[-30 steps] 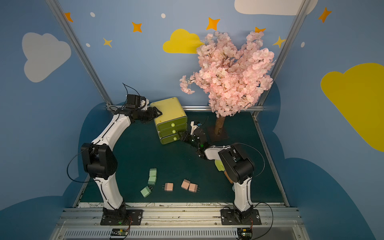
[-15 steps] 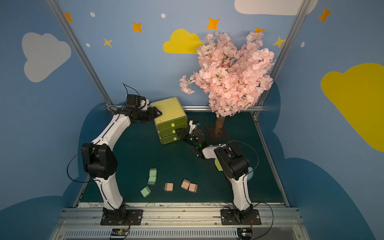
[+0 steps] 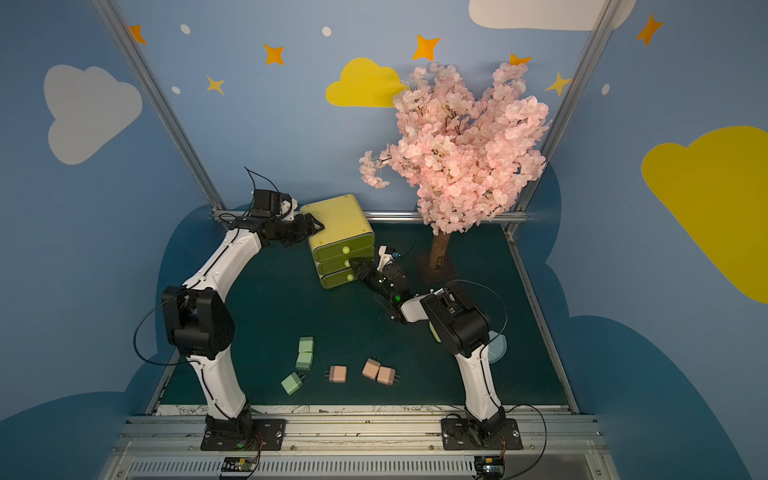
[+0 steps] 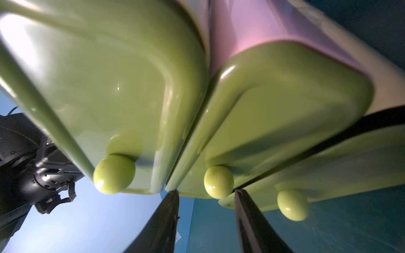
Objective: Place the plugs into the drawer by color
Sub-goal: Open the drawer in the storage box.
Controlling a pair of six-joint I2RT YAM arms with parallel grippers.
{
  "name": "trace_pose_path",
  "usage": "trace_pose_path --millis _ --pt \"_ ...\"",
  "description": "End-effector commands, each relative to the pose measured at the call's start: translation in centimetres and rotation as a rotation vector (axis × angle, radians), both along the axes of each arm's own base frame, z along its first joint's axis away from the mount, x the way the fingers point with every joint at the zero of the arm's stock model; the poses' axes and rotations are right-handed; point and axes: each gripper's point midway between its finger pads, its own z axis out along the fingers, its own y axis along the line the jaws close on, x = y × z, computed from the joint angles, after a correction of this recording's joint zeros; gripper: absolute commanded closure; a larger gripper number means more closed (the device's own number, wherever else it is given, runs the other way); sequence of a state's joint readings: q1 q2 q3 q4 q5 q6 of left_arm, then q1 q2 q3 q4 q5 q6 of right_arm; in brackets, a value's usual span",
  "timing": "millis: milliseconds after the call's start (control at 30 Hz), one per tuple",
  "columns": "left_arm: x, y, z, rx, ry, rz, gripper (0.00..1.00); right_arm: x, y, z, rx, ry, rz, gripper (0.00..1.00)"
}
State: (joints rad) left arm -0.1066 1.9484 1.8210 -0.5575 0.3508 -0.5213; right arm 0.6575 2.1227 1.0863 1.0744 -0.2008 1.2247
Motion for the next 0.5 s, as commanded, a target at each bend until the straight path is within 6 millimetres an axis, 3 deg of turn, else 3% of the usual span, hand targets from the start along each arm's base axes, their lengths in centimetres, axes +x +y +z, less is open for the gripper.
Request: trace_pose_path --millis 0,467 --pt "-0.5 -0.1 1.1 -0.02 -0.015 -0.01 0.2 0.0 0.1 0.7 0.041 -0.019 -0.017 0.54" --pt "-0.5 0.5 -0.2 -0.04 0.032 0.017 0.2 0.8 0.5 -0.4 0.033 -0.007 -0.026 0.58"
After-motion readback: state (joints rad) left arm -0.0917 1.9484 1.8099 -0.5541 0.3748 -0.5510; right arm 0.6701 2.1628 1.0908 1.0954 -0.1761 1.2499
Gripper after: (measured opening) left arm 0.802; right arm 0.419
